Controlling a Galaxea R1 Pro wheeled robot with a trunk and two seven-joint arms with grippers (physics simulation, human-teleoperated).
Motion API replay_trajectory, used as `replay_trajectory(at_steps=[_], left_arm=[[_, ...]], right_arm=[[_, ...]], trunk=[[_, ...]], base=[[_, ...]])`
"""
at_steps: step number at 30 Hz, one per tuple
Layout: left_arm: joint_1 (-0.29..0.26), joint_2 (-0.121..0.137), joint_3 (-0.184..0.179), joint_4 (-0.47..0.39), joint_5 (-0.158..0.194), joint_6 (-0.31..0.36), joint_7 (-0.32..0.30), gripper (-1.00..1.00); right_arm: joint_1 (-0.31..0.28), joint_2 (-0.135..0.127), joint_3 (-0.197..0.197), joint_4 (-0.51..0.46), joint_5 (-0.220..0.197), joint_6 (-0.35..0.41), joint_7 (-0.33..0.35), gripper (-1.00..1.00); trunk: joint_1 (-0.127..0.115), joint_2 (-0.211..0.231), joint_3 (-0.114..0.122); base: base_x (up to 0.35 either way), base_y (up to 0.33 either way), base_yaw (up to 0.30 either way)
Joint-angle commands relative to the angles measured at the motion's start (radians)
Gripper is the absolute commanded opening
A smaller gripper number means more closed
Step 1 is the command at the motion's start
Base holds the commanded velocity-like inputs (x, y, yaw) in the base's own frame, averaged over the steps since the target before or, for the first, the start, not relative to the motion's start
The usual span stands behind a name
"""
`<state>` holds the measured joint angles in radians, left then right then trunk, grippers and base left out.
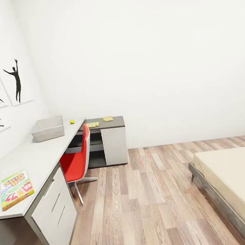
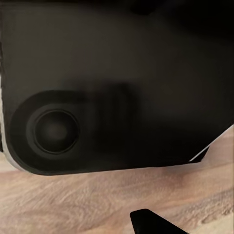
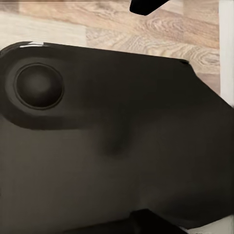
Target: Put all the toys in the child's room - the three board games (two on the bed and one on the table), the two jigsaw puzzles on the table, and the tennis ball on the table - inside the toy box on the table in the child's room.
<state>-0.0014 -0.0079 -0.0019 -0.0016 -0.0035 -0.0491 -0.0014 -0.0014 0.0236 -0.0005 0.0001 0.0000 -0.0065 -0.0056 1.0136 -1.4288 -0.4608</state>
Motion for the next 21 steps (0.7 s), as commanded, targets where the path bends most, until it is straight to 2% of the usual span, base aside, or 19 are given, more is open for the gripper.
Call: replay_trajectory(at_steps=[1, 10, 16, 21], left_arm=[[0.0, 0.0, -0.001, 0.0, -0.001, -0.009, 0.0, 1.0], [0.0, 0.002, 0.005, -0.003, -0.003, -0.021, 0.0, 1.0], [-0.001, 0.003, 0.007, -0.092, -0.003, -0.003, 0.001, 1.0], [-0.017, 0.003, 0.008, -0.178, -0.003, 0.09, 0.01, 1.0]], right_arm=[[0.0, 0.0, 0.0, 0.0, 0.0, 0.0, -0.001, 1.0], [0.0, 0.0, -0.003, 0.0, -0.003, -0.001, -0.001, 1.0], [-0.003, -0.002, -0.004, -0.024, 0.0, 0.005, 0.001, 1.0], [-0.057, -0.002, -0.005, -0.113, -0.003, 0.049, 0.001, 1.0]], trunk=[[-0.004, 0.007, 0.003], [-0.038, 0.07, 0.031], [-0.061, 0.112, 0.05], [-0.081, 0.147, 0.065]], base=[[0.0, 0.0, 0.0], [0.0, 0.0, 0.0], [0.0, 0.0, 0.0], [0.0, 0.0, 0.0]])
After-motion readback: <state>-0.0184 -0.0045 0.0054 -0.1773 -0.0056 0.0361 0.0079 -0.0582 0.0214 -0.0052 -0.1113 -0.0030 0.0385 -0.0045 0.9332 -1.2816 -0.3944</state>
